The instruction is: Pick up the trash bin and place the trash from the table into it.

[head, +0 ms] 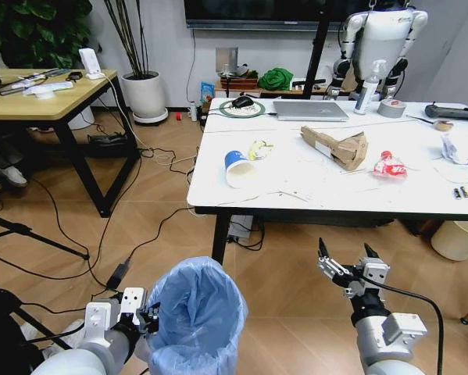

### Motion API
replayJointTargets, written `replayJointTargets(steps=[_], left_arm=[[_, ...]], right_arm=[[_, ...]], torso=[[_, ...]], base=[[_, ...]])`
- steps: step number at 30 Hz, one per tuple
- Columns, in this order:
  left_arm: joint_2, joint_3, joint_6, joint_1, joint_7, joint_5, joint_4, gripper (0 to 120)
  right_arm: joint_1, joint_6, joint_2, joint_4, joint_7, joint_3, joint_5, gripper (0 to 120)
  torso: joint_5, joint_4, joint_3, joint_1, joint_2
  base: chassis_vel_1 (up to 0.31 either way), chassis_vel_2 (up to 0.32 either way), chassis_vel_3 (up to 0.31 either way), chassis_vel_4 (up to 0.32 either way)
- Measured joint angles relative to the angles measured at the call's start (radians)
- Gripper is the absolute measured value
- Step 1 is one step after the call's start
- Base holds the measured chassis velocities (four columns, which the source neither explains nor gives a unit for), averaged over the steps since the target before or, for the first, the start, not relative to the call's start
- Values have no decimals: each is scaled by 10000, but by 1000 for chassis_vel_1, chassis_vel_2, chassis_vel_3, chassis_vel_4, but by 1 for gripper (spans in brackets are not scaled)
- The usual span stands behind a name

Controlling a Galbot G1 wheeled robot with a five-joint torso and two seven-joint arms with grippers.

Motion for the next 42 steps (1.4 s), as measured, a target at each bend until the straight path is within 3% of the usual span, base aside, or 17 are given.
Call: replayJointTargets(steps=[42], left_arm=[[-10,-14,0,87,0,4,0,0]], right_arm=[[-199,-45,16,339,57,35,-43,100]], torso=[[0,0,1050,761,1813]], base=[[0,0,0,0]])
